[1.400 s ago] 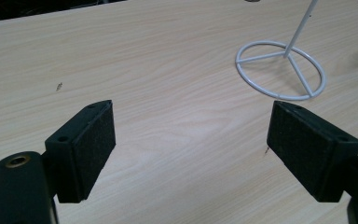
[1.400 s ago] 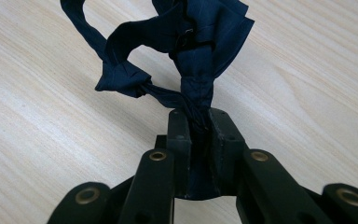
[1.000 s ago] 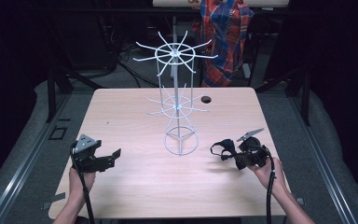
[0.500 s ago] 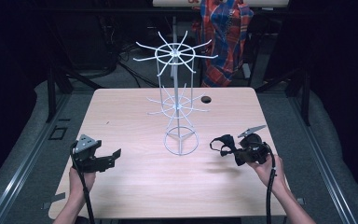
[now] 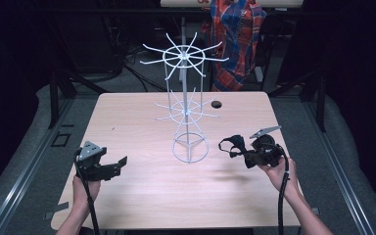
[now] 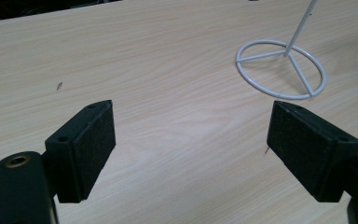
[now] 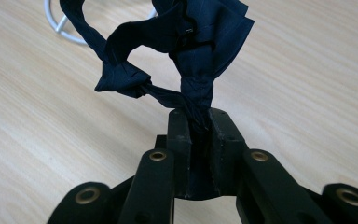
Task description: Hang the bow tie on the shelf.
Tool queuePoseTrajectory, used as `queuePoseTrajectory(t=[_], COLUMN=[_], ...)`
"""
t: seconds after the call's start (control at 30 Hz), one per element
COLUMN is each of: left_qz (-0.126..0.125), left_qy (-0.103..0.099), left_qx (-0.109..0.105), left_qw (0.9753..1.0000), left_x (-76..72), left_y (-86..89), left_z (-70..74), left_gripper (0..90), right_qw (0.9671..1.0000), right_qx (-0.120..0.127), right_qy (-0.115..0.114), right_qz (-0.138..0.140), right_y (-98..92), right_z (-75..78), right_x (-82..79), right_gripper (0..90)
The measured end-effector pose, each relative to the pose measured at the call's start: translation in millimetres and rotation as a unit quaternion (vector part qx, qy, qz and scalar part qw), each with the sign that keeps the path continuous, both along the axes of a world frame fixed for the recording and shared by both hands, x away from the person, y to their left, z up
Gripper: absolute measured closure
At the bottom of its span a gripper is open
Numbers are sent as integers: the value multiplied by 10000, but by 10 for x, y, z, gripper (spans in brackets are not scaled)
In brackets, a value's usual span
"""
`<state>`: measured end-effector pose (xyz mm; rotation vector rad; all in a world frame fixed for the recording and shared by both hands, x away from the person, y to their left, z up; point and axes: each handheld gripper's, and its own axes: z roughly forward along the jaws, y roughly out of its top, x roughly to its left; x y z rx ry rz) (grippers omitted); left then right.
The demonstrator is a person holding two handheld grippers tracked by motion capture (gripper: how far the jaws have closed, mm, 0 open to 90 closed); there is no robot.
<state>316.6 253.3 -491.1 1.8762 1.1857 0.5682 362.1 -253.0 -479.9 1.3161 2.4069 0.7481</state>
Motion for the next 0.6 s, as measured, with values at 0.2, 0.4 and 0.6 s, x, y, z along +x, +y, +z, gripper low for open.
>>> queuePoseTrajectory(t=[0.2, 0.4, 0.6], left_qz=[11, 2, 1], left_qy=[-12, 5, 11], left_qx=[-18, -1, 6], left_qw=[10000, 10000, 10000], left_x=[0, 3, 4], left_y=[2, 0, -1], left_z=[-3, -2, -3], left_gripper=[156, 156, 156], right_qw=[9999, 9998, 9996], right_qx=[100, 176, 257], right_qy=[-67, -98, -144], right_qz=[15, -11, -48], right_y=[37, 52, 26], right_z=[66, 94, 130], right_x=[55, 79, 78], right_gripper=[801, 801, 801])
